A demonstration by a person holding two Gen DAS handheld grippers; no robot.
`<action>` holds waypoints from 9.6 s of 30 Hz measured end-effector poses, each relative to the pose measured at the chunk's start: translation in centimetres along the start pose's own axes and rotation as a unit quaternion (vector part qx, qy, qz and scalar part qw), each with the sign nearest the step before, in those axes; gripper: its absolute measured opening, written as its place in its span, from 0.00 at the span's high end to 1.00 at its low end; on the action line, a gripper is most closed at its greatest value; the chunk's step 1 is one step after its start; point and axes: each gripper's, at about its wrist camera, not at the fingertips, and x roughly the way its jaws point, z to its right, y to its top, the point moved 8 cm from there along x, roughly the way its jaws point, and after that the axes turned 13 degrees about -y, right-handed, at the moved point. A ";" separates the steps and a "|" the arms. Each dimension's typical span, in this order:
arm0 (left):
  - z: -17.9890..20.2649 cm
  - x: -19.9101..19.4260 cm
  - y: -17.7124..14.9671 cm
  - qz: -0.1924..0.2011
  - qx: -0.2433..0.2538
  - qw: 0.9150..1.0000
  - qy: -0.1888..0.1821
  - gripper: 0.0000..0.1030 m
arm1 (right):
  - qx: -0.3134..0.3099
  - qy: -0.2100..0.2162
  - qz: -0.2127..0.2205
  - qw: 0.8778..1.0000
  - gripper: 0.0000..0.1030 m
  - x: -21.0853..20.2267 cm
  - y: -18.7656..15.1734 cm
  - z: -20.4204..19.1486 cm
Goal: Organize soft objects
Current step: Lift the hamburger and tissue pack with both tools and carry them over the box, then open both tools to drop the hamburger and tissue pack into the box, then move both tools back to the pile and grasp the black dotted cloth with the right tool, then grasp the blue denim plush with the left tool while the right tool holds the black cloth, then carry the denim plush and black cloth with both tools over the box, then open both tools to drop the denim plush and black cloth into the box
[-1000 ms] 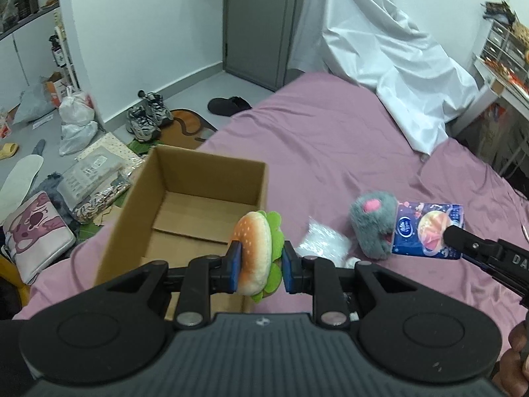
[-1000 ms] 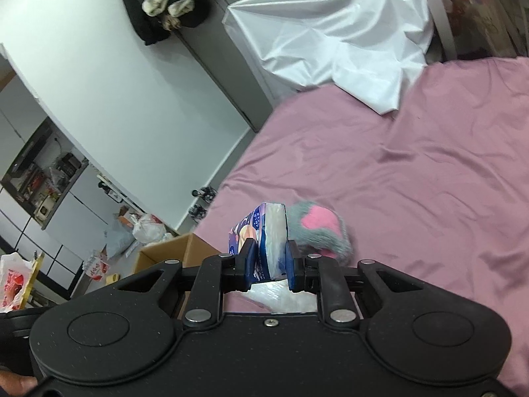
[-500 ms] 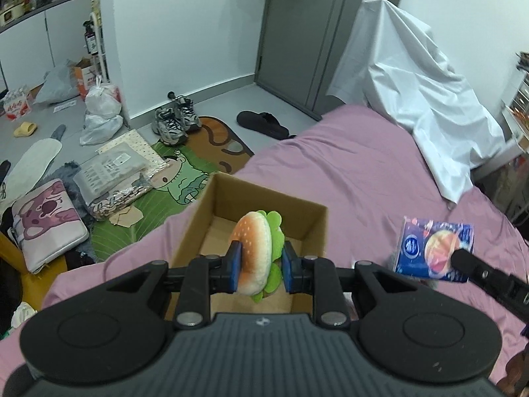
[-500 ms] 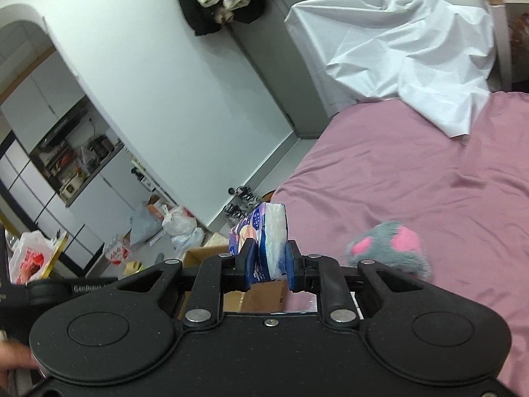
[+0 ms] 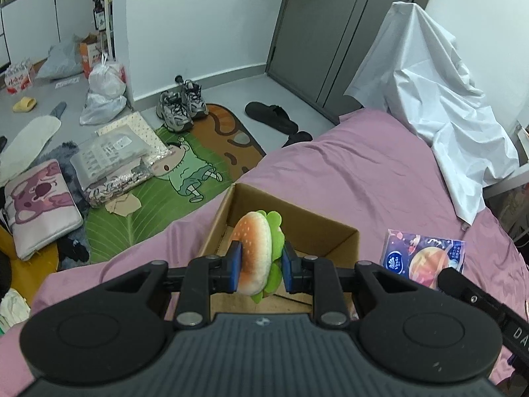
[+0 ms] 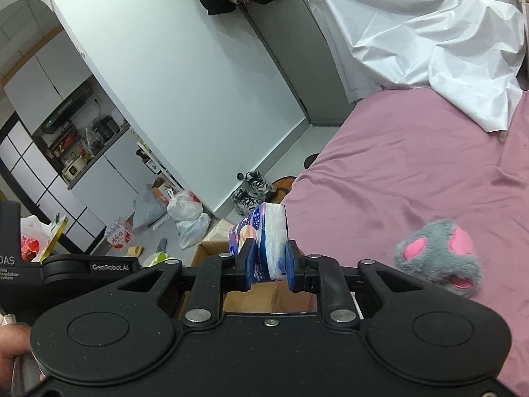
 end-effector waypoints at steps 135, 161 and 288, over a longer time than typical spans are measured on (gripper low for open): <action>12.0 5.3 -14.0 -0.128 -0.024 0.991 -0.012 0.47 | 0.169 -0.061 -0.221 0.959 0.55 2.4 -11.3 12.8; 12.1 8.7 -15.3 -0.128 -0.052 0.990 0.001 0.51 | 0.238 -0.053 -0.214 0.946 0.91 1.6 -10.9 15.1; -1.8 -1.7 -0.3 0.019 -0.076 0.997 0.006 0.27 | 0.047 0.039 -0.045 0.997 0.49 0.8 -3.0 -4.1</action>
